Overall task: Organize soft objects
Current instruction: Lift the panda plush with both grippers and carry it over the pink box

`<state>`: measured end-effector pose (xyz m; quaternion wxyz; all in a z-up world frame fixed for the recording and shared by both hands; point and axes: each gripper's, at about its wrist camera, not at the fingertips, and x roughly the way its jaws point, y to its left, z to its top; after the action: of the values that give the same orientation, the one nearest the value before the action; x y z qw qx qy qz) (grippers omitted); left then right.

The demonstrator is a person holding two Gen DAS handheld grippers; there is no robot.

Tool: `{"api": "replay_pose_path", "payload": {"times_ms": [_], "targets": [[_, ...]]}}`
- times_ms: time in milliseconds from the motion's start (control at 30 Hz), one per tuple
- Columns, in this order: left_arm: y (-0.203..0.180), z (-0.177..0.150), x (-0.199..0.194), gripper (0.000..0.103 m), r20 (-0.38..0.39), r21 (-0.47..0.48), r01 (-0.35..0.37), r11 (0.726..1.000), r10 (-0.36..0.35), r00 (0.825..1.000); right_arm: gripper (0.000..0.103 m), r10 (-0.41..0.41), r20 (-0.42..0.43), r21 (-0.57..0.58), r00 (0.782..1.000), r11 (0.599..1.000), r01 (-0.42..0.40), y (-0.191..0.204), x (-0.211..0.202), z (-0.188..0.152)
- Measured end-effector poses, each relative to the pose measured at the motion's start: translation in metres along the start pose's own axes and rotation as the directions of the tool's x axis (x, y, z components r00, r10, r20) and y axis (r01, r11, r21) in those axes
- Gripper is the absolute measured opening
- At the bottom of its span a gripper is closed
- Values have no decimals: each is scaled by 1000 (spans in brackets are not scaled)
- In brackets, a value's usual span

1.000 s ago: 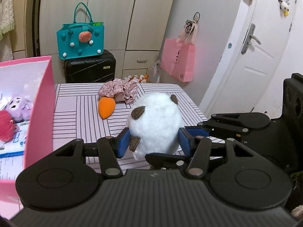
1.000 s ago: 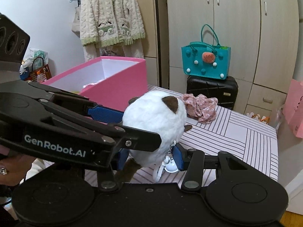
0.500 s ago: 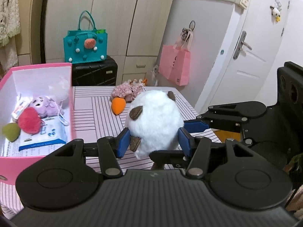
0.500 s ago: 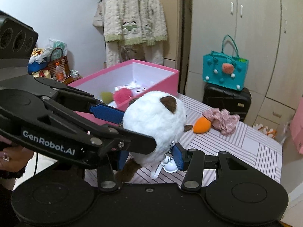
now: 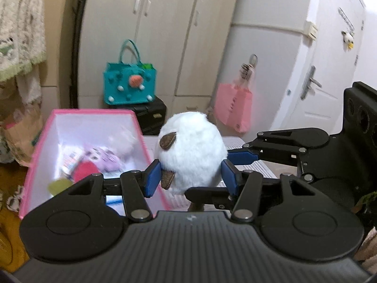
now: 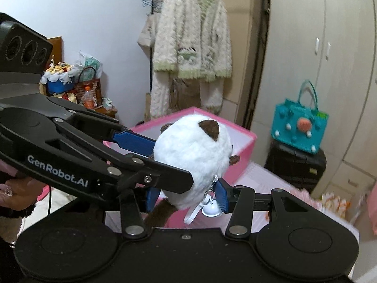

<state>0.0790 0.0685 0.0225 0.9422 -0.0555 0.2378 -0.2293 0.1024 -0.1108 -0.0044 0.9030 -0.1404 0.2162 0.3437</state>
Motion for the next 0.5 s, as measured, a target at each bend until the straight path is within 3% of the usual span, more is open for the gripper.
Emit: {"api": "replay_pose_path", "payload": {"times_ms": [267, 500], "targets": [[44, 23, -4, 53, 77, -48, -61, 997, 64, 995, 55, 23, 77, -65, 997, 998, -18, 10, 38, 40], [91, 29, 33, 53, 15, -173, -44, 984, 47, 999, 55, 55, 49, -60, 997, 997, -52, 1, 80, 56]]}}
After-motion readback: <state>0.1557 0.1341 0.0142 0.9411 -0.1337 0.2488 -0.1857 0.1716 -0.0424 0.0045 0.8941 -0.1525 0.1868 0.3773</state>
